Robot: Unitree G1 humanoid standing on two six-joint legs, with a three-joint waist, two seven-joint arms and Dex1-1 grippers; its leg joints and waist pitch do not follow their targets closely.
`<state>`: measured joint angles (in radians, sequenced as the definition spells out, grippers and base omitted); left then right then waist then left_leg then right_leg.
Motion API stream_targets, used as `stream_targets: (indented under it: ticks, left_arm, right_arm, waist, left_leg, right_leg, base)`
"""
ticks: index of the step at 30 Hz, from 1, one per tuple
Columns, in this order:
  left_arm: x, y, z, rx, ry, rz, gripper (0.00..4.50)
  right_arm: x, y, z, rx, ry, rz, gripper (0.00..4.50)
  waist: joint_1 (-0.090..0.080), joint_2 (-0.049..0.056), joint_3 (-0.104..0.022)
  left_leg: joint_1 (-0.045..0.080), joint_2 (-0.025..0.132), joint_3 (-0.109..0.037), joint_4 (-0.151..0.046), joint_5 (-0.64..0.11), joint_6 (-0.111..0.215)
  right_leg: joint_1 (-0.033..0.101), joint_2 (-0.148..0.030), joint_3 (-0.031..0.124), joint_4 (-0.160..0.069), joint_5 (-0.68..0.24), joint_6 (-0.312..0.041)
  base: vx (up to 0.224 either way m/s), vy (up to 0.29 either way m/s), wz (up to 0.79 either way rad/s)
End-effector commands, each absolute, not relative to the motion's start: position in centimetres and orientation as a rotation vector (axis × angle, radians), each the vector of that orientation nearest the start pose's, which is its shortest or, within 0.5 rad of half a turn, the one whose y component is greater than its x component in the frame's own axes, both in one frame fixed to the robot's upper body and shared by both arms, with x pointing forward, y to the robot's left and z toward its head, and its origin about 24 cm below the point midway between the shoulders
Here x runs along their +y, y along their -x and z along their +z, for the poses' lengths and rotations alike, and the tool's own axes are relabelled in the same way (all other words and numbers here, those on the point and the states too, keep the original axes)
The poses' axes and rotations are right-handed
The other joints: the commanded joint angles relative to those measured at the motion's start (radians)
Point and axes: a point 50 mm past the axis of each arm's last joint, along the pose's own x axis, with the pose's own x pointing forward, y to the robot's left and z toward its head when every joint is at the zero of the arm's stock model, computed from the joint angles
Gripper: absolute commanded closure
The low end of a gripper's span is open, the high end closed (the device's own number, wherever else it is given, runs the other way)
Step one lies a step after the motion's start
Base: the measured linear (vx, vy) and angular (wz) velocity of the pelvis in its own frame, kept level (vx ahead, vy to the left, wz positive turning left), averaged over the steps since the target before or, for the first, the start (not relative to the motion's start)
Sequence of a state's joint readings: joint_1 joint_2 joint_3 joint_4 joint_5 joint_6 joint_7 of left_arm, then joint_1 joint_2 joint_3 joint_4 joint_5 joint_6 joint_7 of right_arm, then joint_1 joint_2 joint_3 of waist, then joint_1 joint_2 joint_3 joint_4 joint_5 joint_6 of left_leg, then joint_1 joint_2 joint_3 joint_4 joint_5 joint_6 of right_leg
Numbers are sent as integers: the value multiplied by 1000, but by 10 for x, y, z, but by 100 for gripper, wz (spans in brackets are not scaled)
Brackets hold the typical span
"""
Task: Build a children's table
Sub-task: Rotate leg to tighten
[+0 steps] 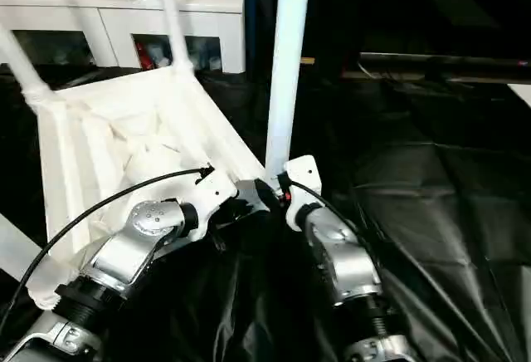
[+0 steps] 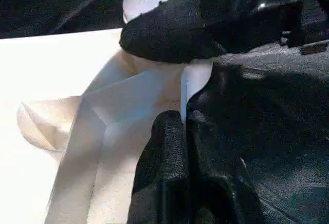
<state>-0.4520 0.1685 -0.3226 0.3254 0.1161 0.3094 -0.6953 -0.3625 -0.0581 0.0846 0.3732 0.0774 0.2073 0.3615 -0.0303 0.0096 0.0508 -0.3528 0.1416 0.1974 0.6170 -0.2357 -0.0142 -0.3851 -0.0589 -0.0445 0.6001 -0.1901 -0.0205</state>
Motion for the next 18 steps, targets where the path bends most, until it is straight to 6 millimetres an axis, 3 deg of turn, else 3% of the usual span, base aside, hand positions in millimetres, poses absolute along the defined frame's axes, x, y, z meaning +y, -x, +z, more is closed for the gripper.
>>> stream_targets:
  ticks: [1, 3, 5, 11, 13, 18]
  left_arm:
    - [50, -298, 50, 273, -335, -1042, 450]
    - [53, -295, 50, 274, -337, -1065, 450]
    - [59, -290, 49, 274, -329, -1119, 450]
    - [77, -279, 46, 298, -345, -1241, 450]
    - [84, -276, 46, 311, -358, -1288, 450]
    - [91, -271, 48, 323, -363, -1368, 450]
  right_arm:
    - [-69, -302, 32, 252, -39, 675, 96]
    - [-73, -303, 34, 241, -32, 696, 62]
    - [-84, -301, 39, 233, 7, 779, 62]
    - [-110, -283, 45, 279, 135, 1068, 56]
    - [-121, -273, 44, 335, 175, 1183, 56]
    - [-131, -270, 45, 374, 223, 1251, 56]
  waist:
    - [3, -10, -52]
    - [3, -11, -50]
    - [5, -11, -50]
    - [18, -9, -52]
    - [24, -11, -50]
    - [32, -11, -48]
  left_leg:
    - [-5, 94, -48, -83, -135, 62]
    - [-4, 95, -48, -84, -146, 61]
    - [-5, 95, -50, -84, -164, 60]
    - [0, 98, -43, -79, -123, 99]
    - [1, 98, -44, -81, -130, 96]
    - [3, 100, -44, -83, -152, 76]
  right_leg:
    - [35, -102, 59, -76, -228, -243]
    - [34, -102, 59, -78, -245, -242]
    - [38, -104, 59, -78, -267, -237]
    - [36, -101, 59, -70, -174, -259]
    - [37, -99, 57, -72, -194, -257]
    - [34, -102, 59, -74, -241, -253]
  base:
    - [0, 0, 0]
    - [0, 0, 0]
    - [0, 0, 0]
    - [0, 0, 0]
    - [0, 0, 0]
    - [0, 0, 0]
